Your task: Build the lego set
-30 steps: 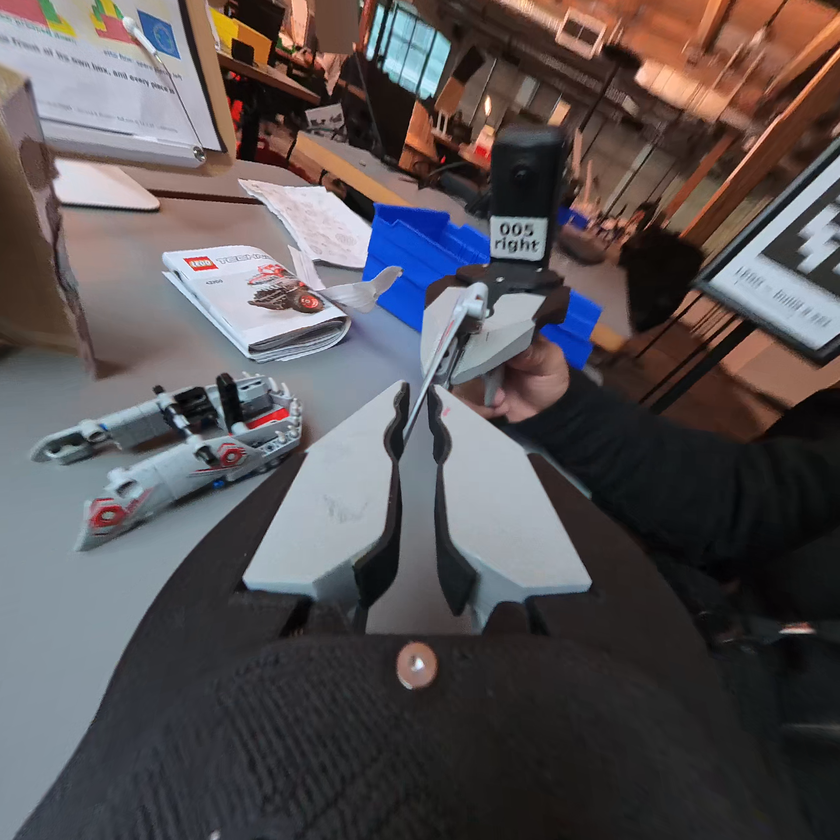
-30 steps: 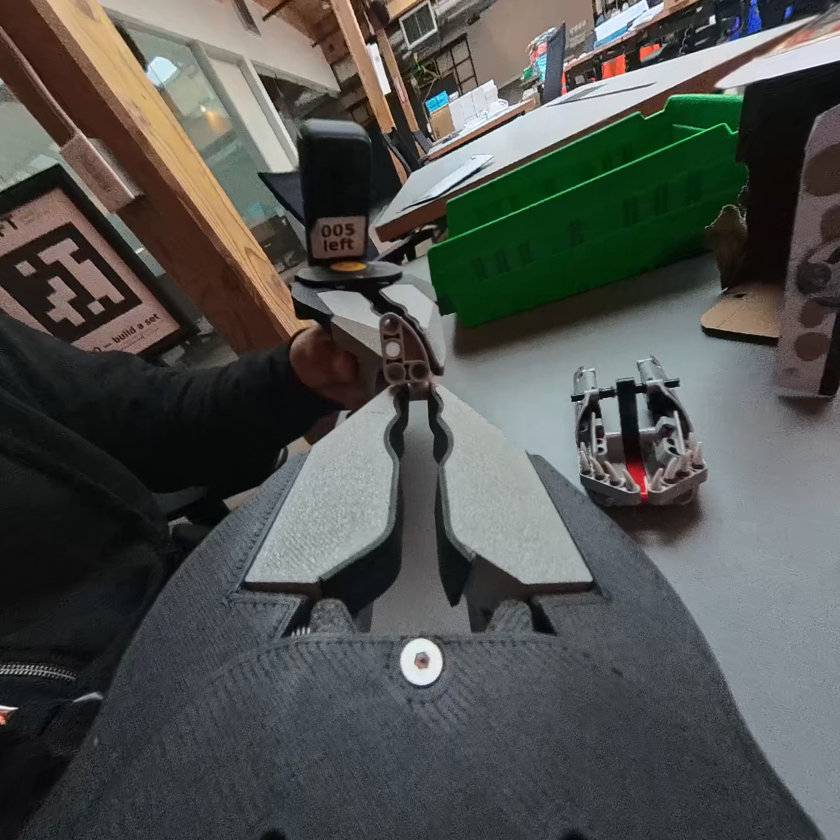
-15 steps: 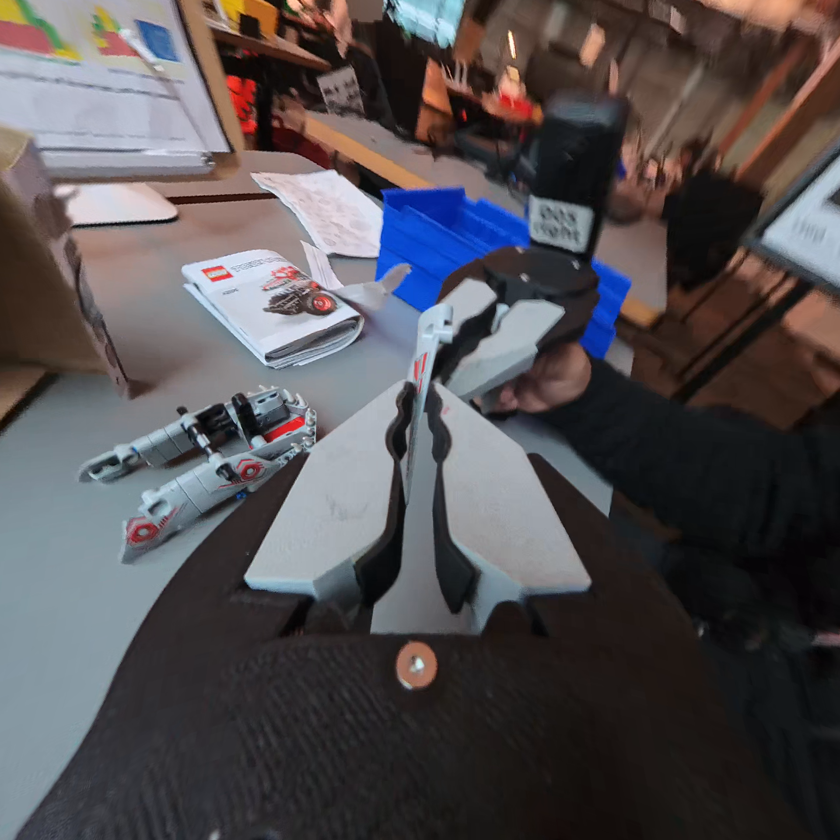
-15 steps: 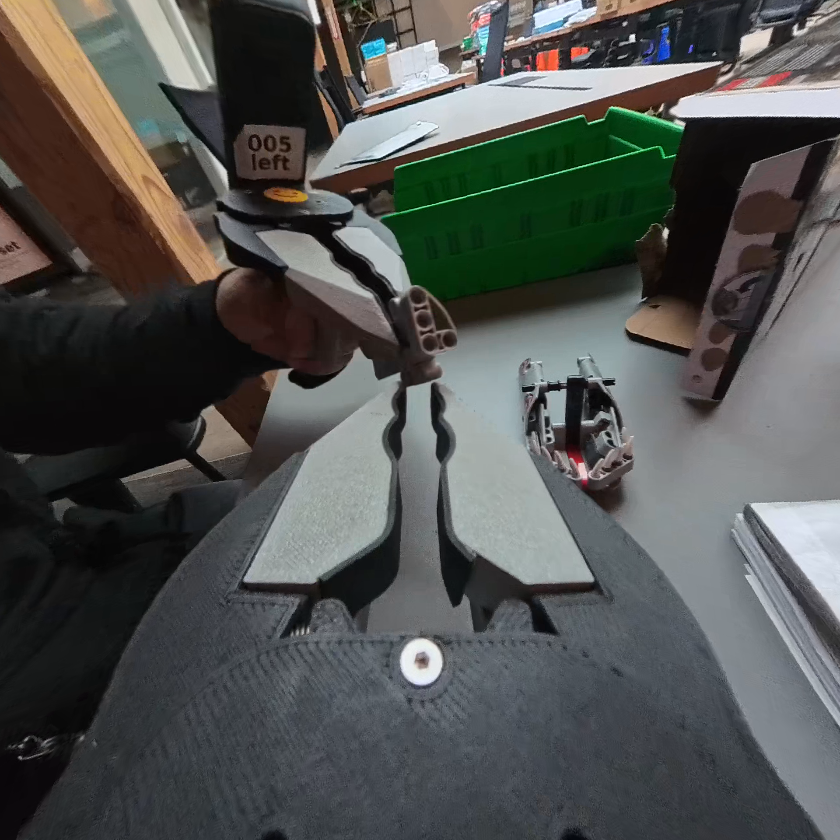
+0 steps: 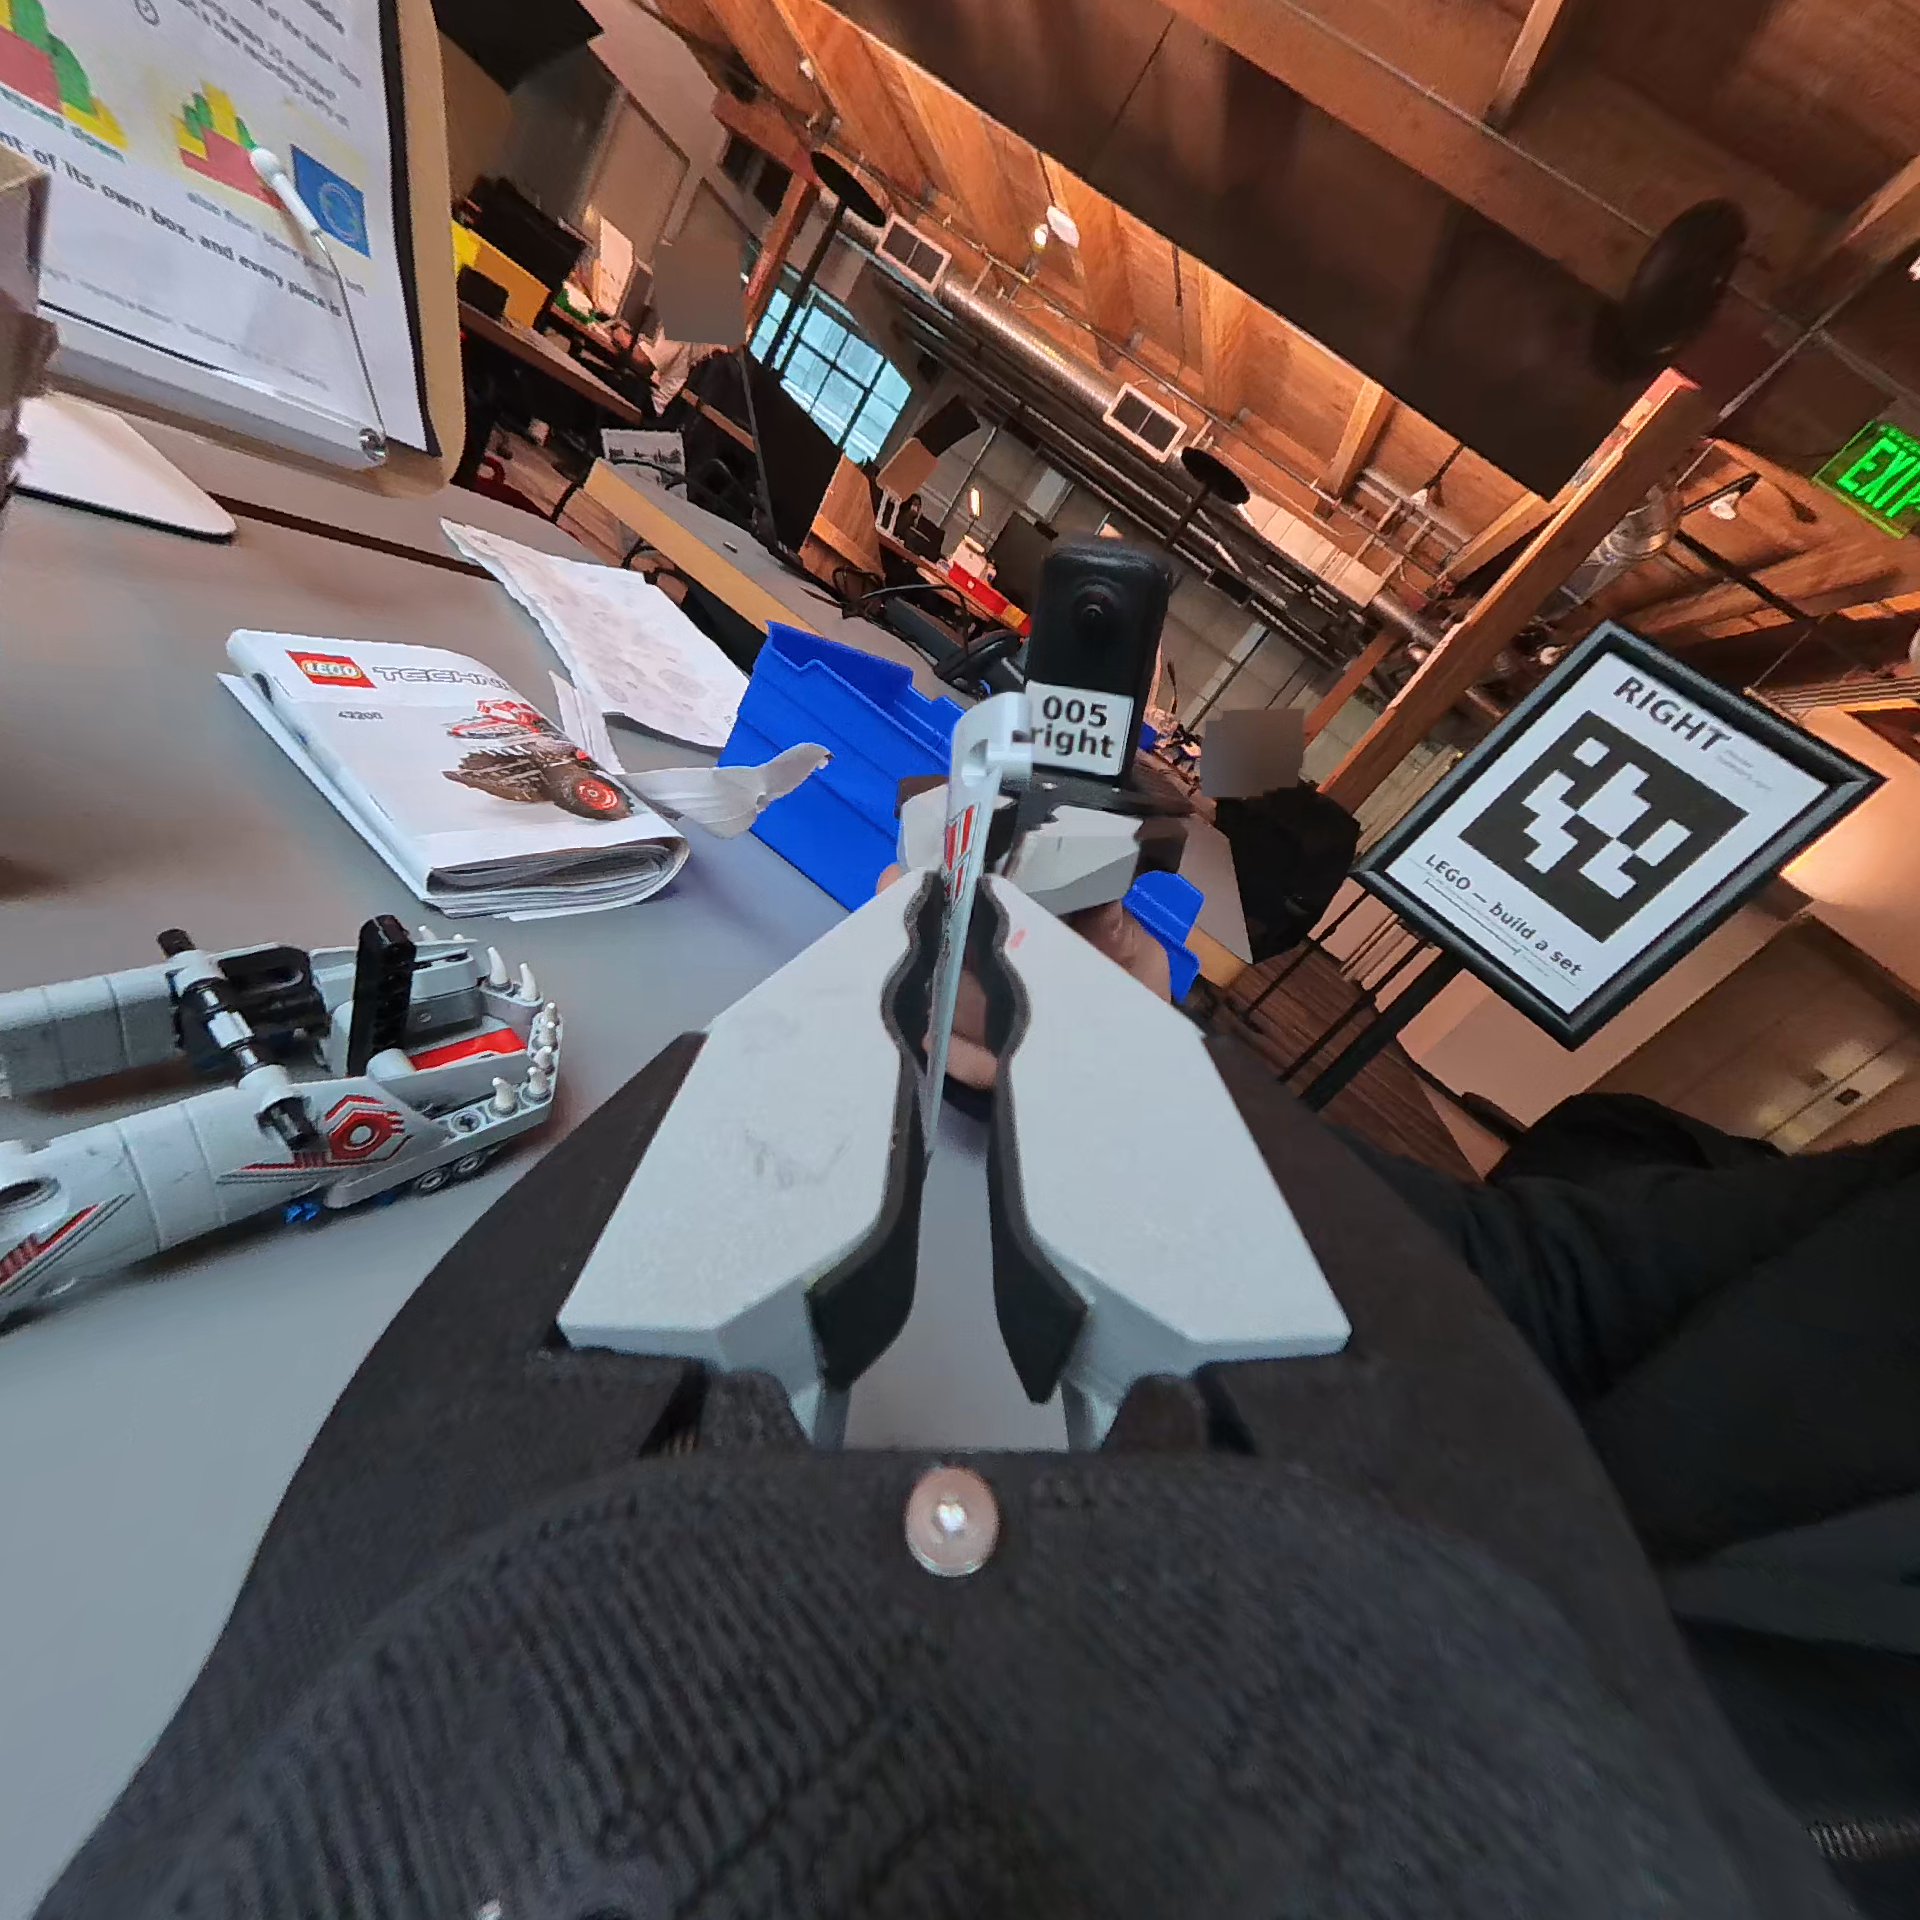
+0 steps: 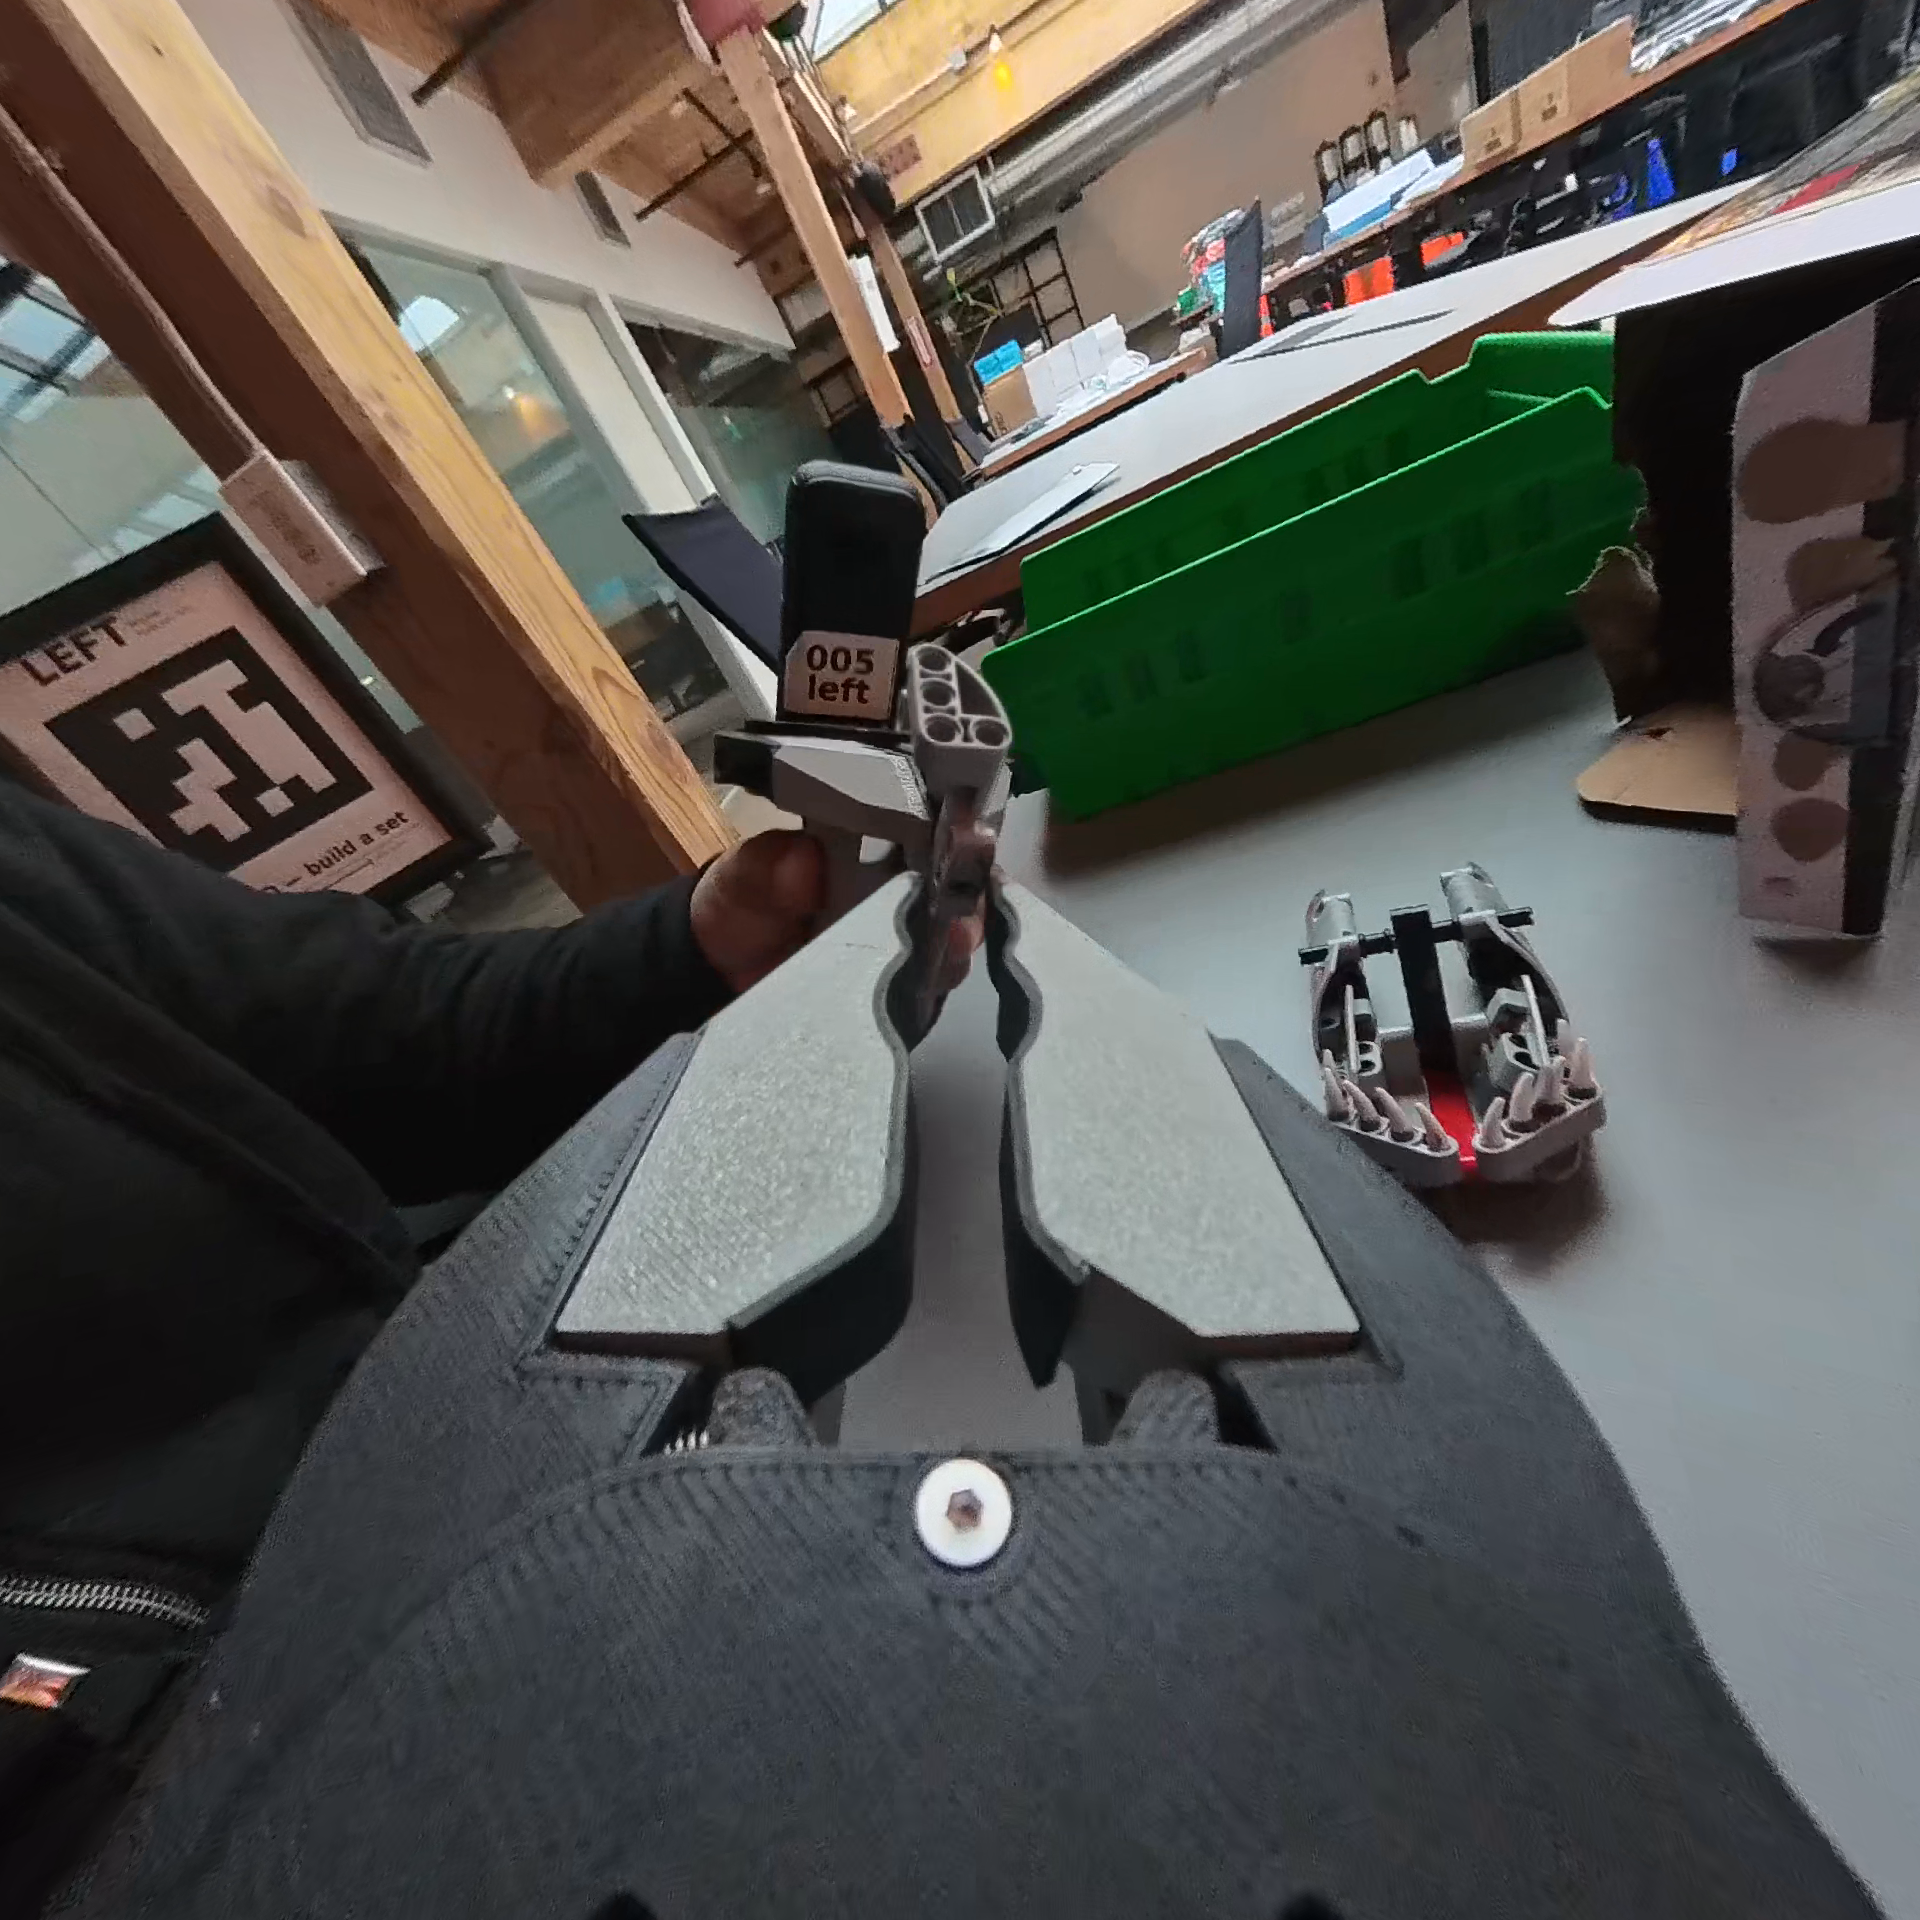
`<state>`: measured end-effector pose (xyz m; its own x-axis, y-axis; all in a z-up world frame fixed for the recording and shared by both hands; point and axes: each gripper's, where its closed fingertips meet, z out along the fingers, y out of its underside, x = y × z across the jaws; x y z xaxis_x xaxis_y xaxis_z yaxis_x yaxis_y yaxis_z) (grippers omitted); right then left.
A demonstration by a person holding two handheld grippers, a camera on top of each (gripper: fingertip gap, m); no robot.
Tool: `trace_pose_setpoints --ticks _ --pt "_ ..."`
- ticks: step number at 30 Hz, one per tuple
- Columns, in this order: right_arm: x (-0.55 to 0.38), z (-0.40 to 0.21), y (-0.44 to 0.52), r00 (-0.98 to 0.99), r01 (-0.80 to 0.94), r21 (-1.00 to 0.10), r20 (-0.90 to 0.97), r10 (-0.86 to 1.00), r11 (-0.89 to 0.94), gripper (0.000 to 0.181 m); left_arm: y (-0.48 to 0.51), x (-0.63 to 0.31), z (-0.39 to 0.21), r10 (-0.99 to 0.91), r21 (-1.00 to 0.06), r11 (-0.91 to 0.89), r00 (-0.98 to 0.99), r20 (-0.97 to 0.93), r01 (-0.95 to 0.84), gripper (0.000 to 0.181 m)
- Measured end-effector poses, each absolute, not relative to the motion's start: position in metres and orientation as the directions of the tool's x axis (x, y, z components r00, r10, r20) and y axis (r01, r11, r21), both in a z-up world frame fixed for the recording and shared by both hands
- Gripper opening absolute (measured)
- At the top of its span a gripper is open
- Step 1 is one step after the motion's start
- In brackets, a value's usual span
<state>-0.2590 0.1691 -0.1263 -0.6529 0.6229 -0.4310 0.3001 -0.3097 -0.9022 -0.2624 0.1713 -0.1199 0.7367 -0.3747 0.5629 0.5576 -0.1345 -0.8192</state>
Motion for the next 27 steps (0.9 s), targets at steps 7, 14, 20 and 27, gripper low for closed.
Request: trace_pose_setpoints --ticks 7,14,20,27 --pt "-0.255 -0.121 0.171 -0.672 0.297 -0.893 -0.446 0.591 -0.337 0.004 0.176 -0.258 -0.115 -0.408 -0.786 -0.113 0.693 0.594 0.607 0.003" --pt "-0.251 -0.124 0.165 -0.696 0.306 -0.906 -0.422 0.581 -0.291 0.004 0.170 -0.251 -0.118 -0.430 -0.890 -0.178 0.781 0.454 0.420 0.003" --pt "-0.254 -0.122 0.169 -0.689 0.325 -0.861 -0.498 0.526 -0.390 0.003 0.172 -0.255 -0.120 -0.442 -0.818 -0.143 0.704 0.557 0.557 0.003" --pt "-0.256 -0.129 0.162 -0.679 0.373 -0.841 -0.535 0.502 -0.393 0.002 0.166 -0.261 -0.127 -0.456 -0.774 -0.154 0.651 0.607 0.614 0.001"
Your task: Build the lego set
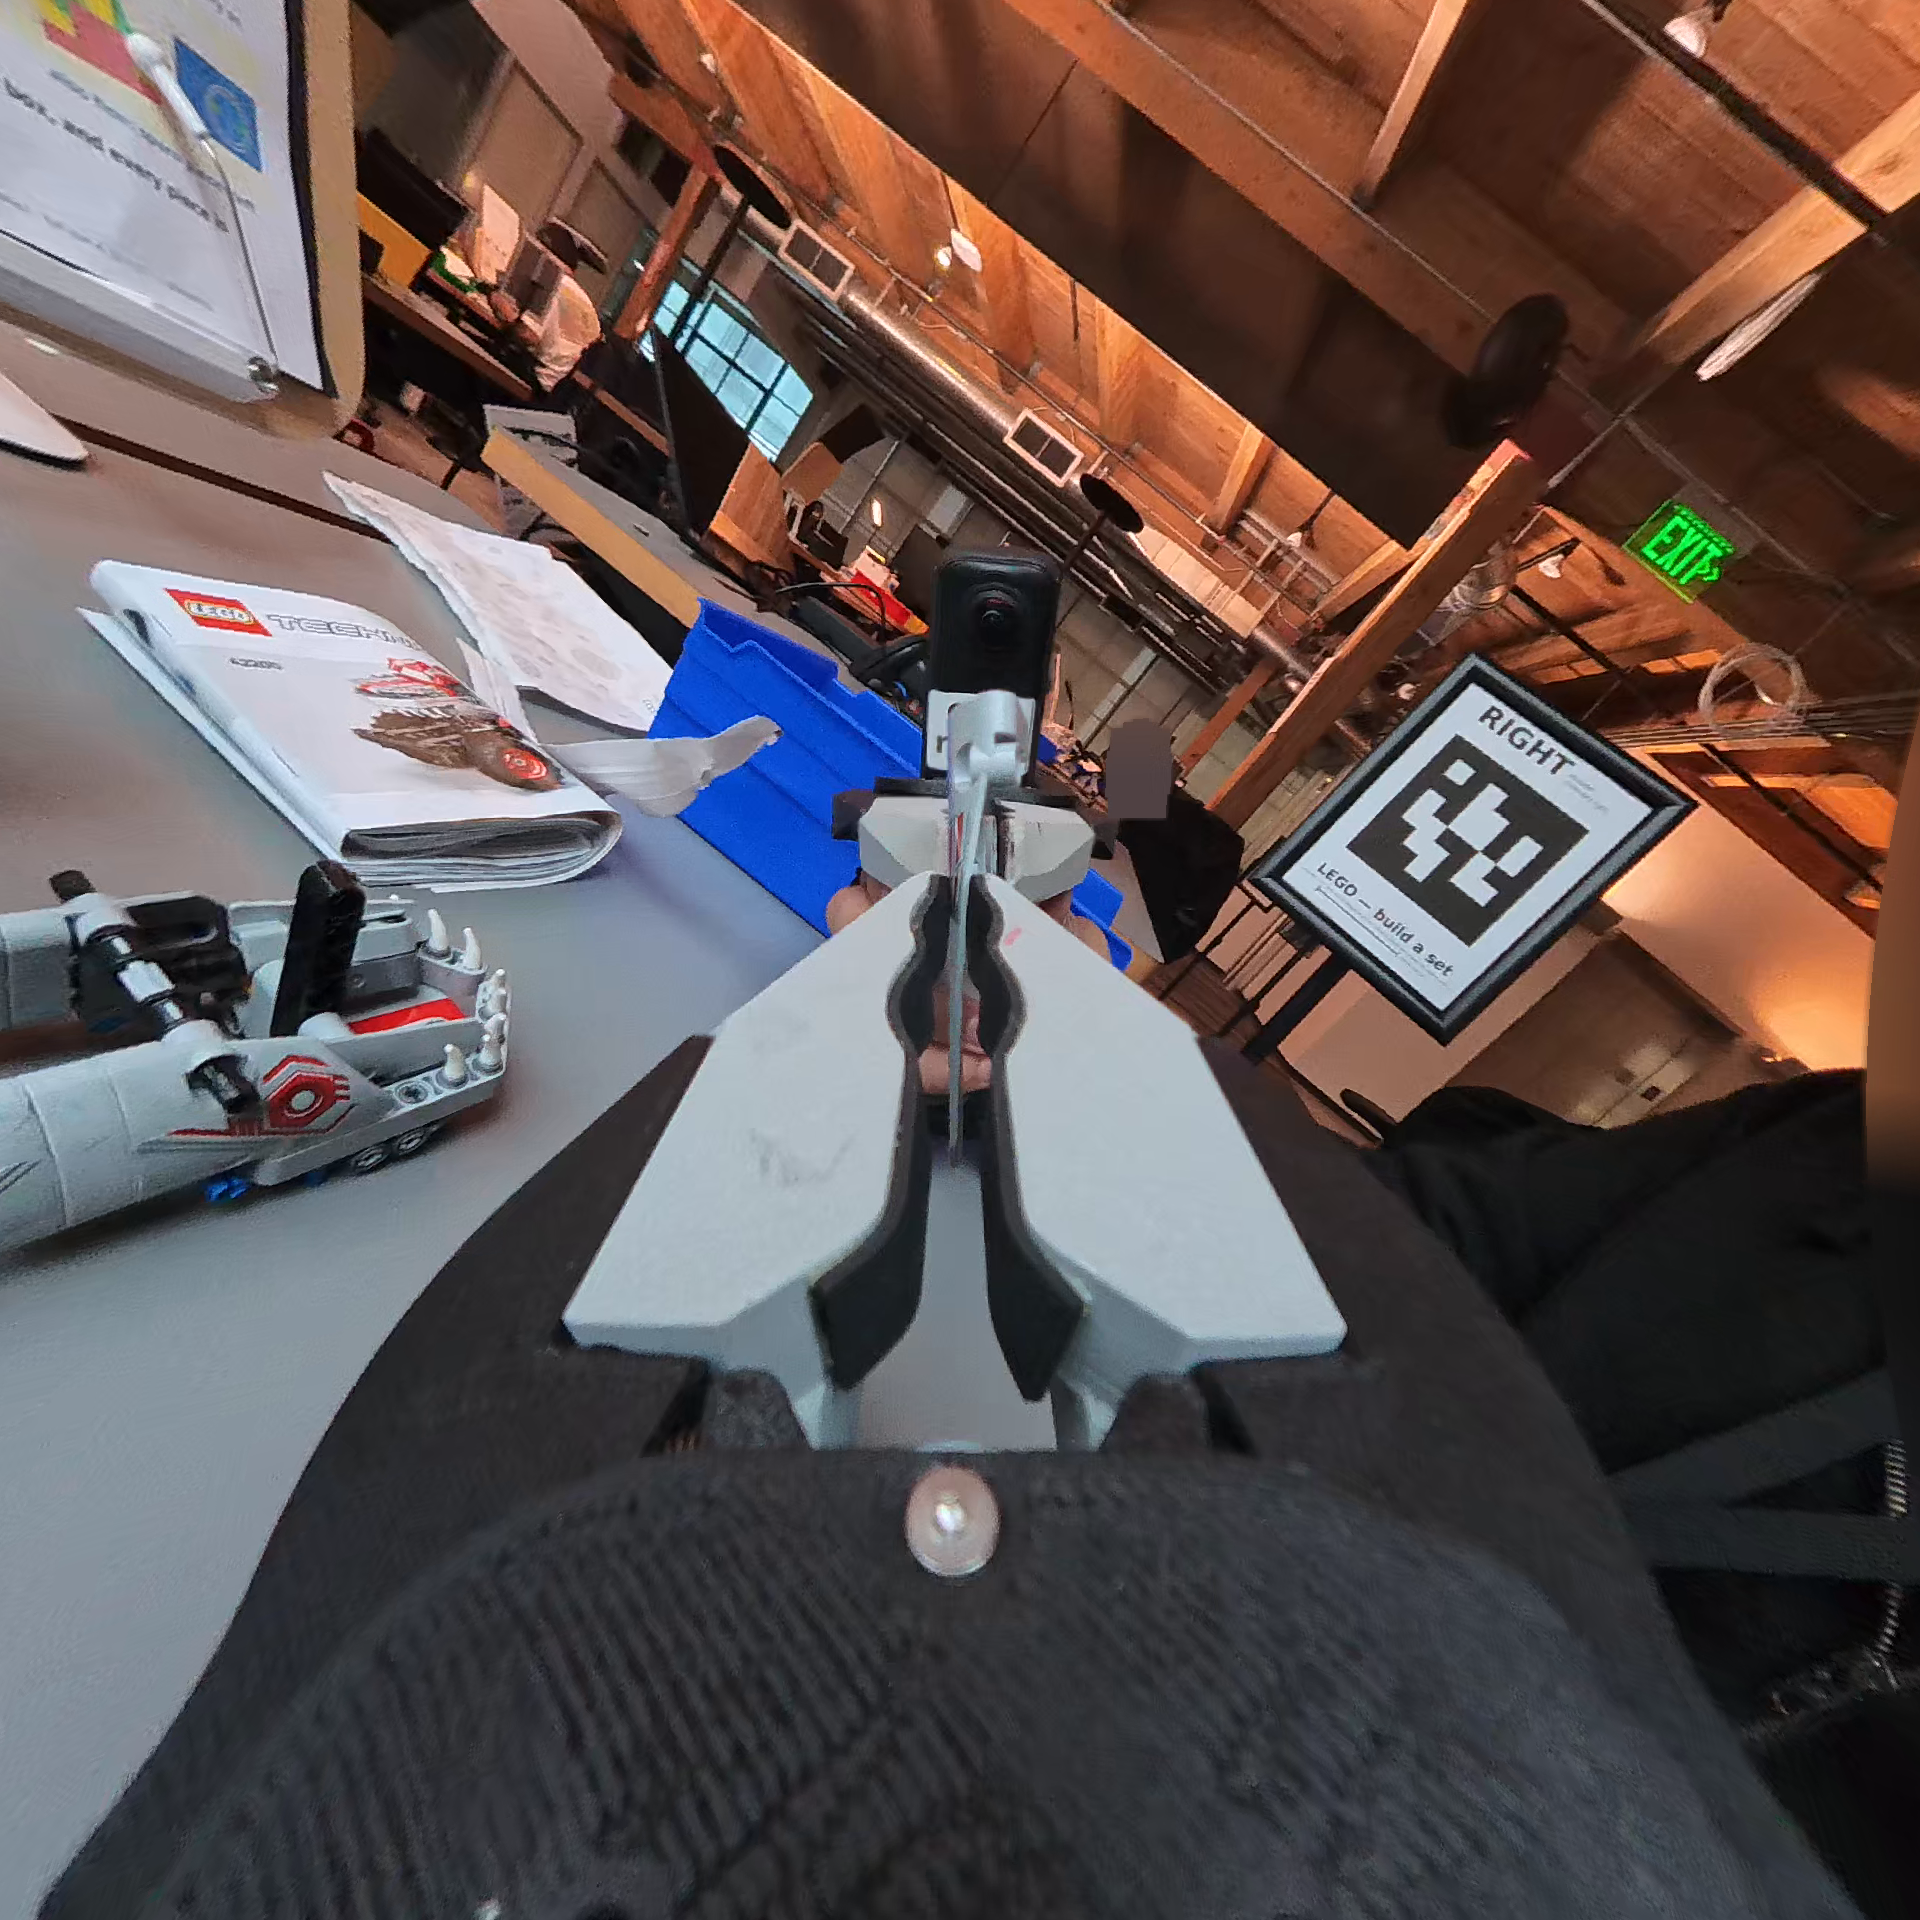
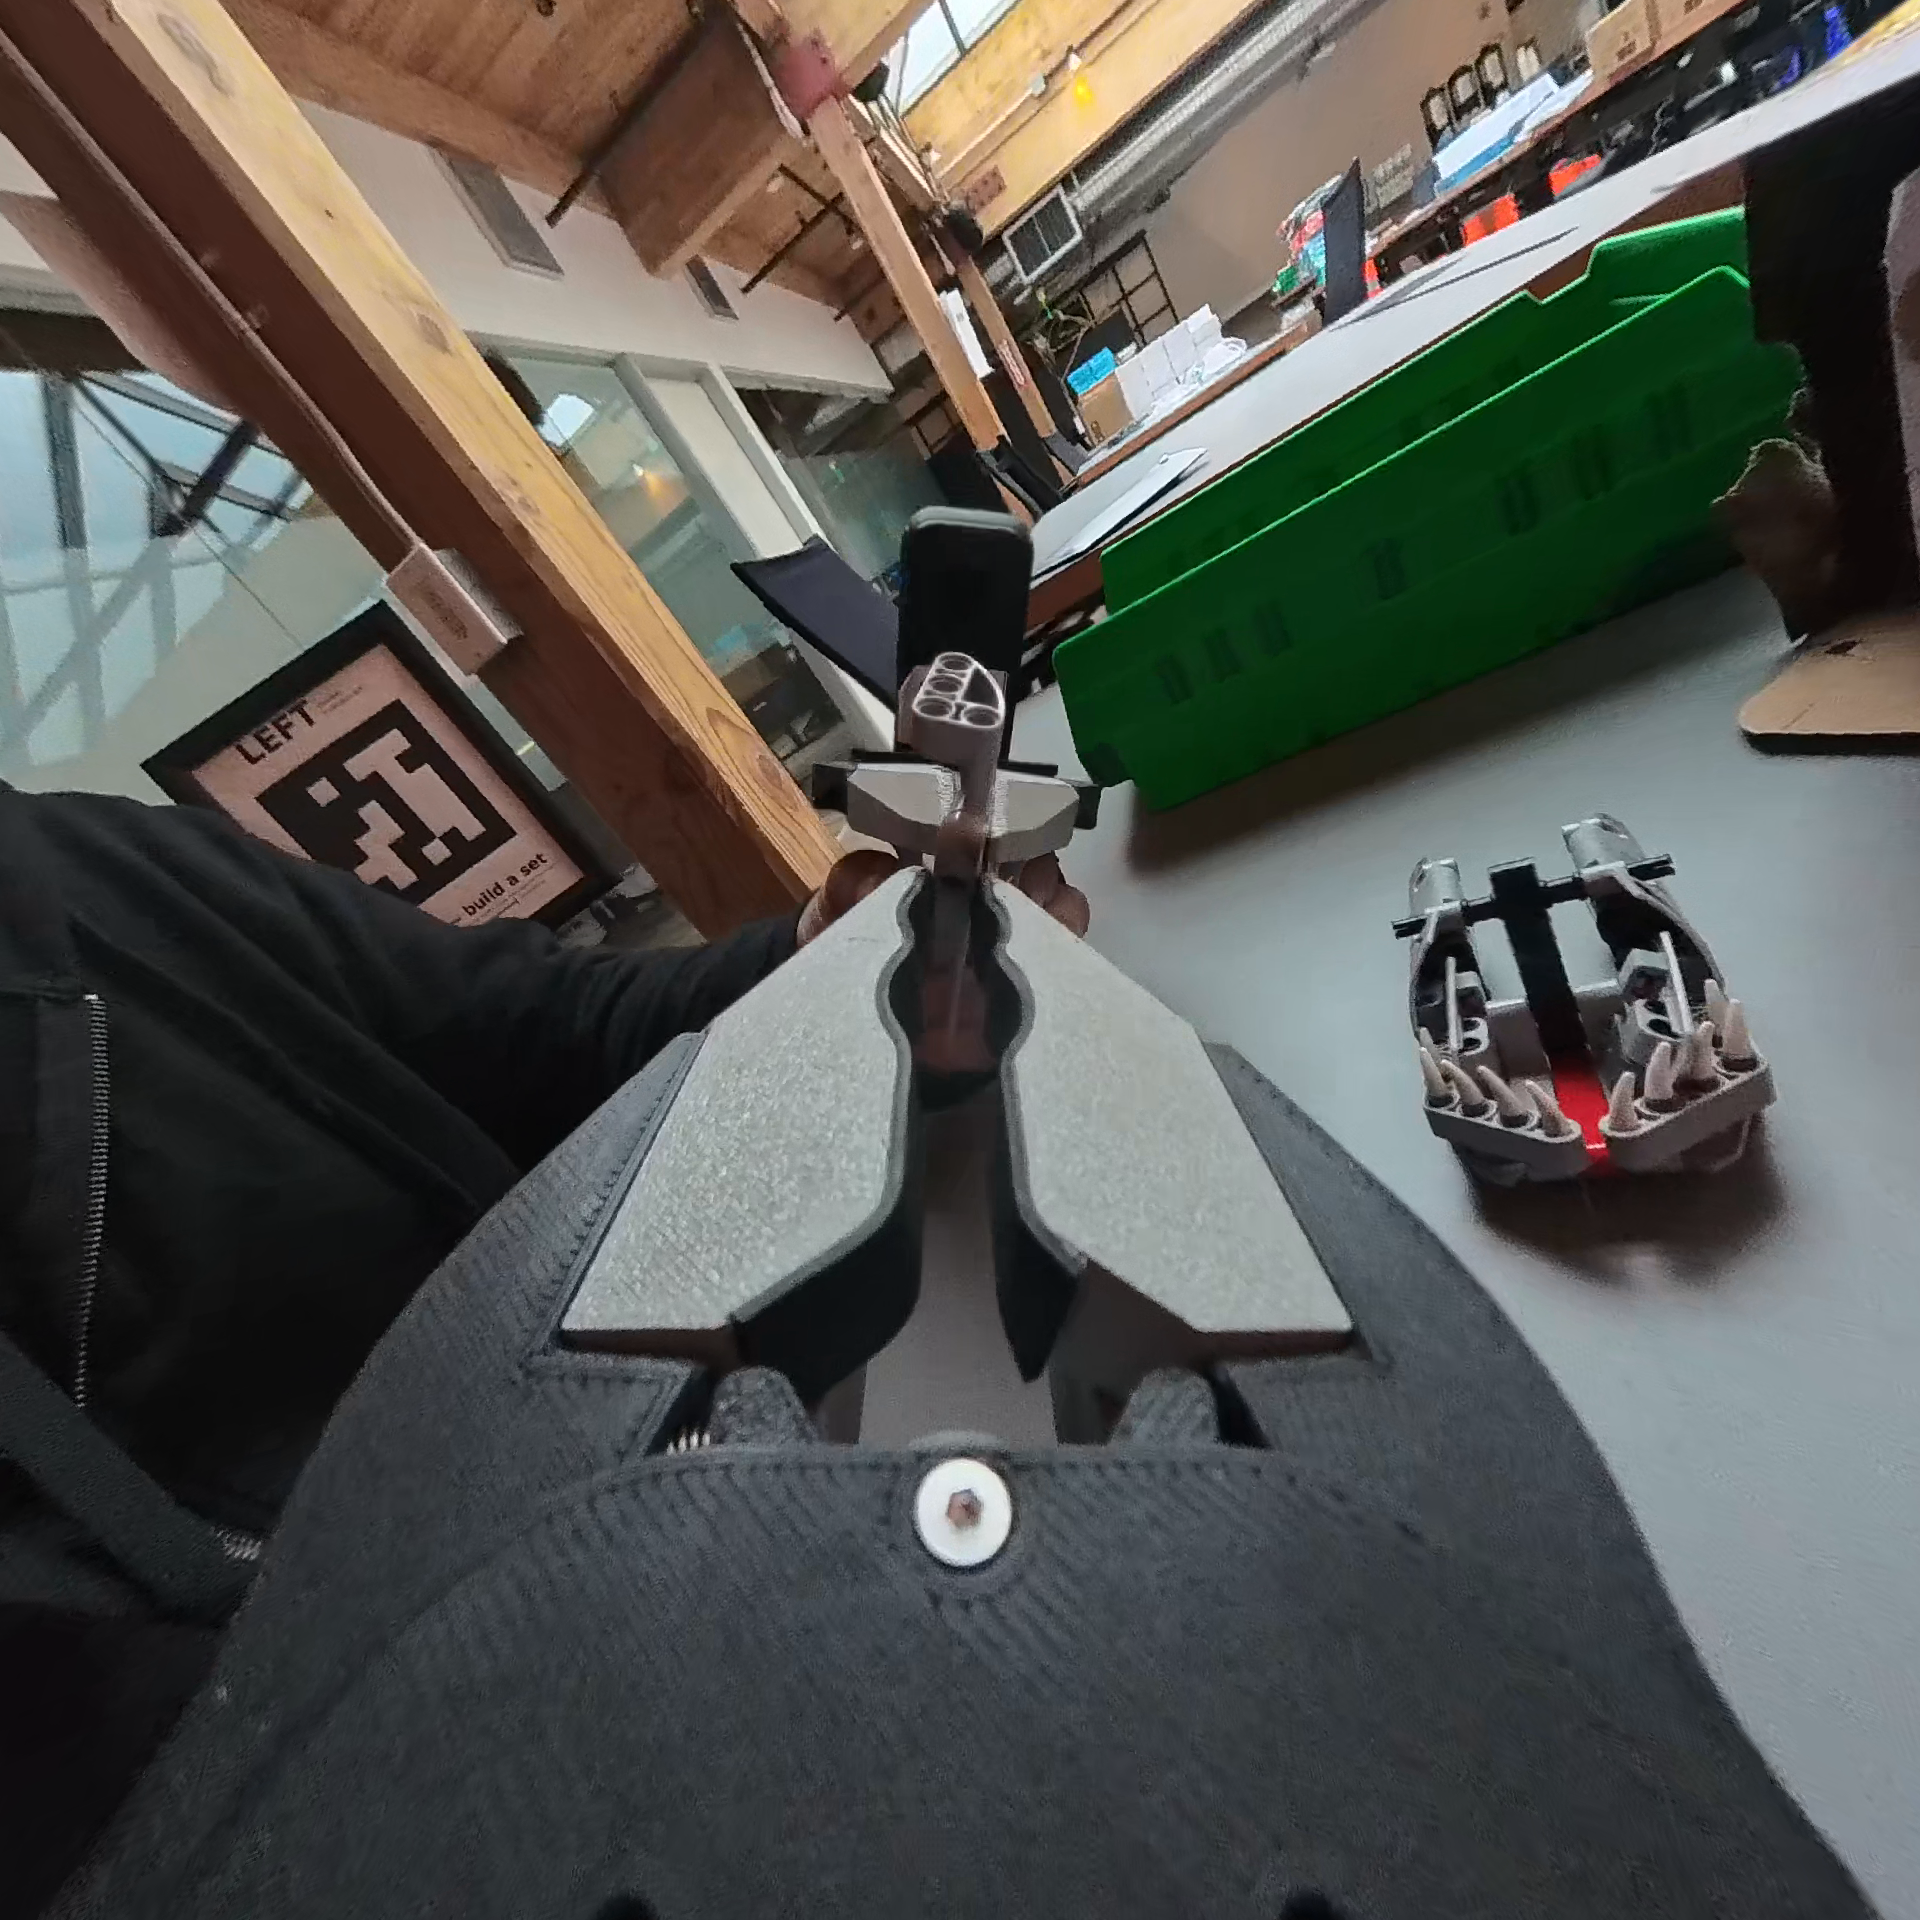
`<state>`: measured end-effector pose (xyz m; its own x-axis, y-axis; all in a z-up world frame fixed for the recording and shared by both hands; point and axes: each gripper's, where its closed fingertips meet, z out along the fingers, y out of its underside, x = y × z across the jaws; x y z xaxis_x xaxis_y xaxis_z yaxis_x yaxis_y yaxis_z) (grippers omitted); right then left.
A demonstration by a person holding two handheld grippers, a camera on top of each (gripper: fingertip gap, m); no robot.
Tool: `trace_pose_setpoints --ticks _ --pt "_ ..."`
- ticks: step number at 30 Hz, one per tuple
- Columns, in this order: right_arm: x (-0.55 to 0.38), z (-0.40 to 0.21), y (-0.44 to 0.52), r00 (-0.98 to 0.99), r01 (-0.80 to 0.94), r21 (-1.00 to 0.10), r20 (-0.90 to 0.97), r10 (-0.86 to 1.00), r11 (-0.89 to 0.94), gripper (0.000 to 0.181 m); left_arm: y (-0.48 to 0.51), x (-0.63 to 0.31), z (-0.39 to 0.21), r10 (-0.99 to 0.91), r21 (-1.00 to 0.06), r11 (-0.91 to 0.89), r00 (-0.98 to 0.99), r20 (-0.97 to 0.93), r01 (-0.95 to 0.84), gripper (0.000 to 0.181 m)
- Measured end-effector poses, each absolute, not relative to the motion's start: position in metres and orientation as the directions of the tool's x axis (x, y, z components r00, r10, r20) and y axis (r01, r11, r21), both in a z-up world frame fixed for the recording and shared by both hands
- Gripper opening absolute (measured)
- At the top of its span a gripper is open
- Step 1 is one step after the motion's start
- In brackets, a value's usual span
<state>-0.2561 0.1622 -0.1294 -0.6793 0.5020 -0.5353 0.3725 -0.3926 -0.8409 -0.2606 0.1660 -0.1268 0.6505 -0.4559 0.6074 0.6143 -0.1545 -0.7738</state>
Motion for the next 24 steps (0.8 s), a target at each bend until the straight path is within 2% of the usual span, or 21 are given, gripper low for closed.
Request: trace_pose_setpoints --ticks 3,17,24 --pt "-0.258 -0.133 0.162 -0.666 0.384 -0.838 -0.542 0.512 -0.387 0.002 0.166 -0.264 -0.131 -0.434 -0.762 -0.151 0.650 0.624 0.630 0.000" --pt "-0.261 -0.127 0.162 -0.667 0.341 -0.847 -0.523 0.531 -0.407 0.004 0.167 -0.267 -0.127 -0.391 -0.826 -0.085 0.744 0.542 0.557 0.000" --pt "-0.268 -0.112 0.172 -0.661 0.314 -0.728 -0.628 0.410 -0.609 0.006 0.173 -0.268 -0.123 -0.308 -0.783 0.032 0.751 0.584 0.622 0.000"
